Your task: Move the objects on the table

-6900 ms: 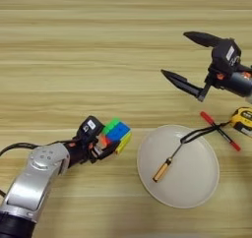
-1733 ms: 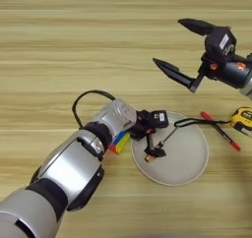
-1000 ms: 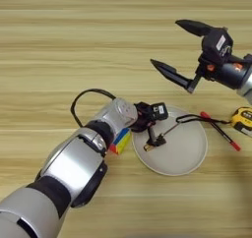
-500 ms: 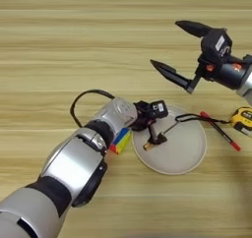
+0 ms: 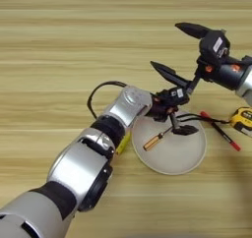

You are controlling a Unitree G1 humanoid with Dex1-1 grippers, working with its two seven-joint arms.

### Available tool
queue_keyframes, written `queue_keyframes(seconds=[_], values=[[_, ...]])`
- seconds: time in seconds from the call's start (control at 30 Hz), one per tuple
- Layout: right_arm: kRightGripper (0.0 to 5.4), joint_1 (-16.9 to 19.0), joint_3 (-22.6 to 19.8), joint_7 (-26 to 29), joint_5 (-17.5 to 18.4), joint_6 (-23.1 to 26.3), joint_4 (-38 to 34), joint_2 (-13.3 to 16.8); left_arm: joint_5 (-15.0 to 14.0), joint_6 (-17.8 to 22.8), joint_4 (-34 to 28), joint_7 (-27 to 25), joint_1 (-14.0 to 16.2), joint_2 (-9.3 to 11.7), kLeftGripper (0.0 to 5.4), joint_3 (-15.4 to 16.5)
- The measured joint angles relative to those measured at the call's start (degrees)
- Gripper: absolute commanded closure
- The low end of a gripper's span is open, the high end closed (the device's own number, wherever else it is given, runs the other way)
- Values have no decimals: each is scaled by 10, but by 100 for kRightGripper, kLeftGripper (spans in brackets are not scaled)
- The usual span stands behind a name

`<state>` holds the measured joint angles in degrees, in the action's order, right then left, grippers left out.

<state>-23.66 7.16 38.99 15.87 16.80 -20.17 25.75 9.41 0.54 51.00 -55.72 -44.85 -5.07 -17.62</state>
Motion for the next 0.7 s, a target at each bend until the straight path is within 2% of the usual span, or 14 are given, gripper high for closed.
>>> queue_keyframes(seconds=[0.1, 0.17, 0.33, 0.5, 0.57, 0.7], values=[[0, 0, 0, 0, 0, 0, 0, 0, -12, 44, -107, -24, 39, 7, 3, -13], [0, 0, 0, 0, 0, 0, 0, -1, -22, 74, -171, -32, 60, 21, 3, -18], [0, 0, 0, 0, 0, 0, 0, -1, -31, 120, -263, -30, 95, 60, 3, -22], [0, 0, 0, 0, 0, 0, -1, -1, -35, 130, -320, -25, 132, 94, 3, -30], [0, 0, 0, 0, 0, 0, -1, -1, -42, 130, -357, -21, 158, 119, 3, -28], [0, 0, -2, 2, 1, 0, -1, -1, -54, 128, -415, -10, 196, 150, 3, -22]])
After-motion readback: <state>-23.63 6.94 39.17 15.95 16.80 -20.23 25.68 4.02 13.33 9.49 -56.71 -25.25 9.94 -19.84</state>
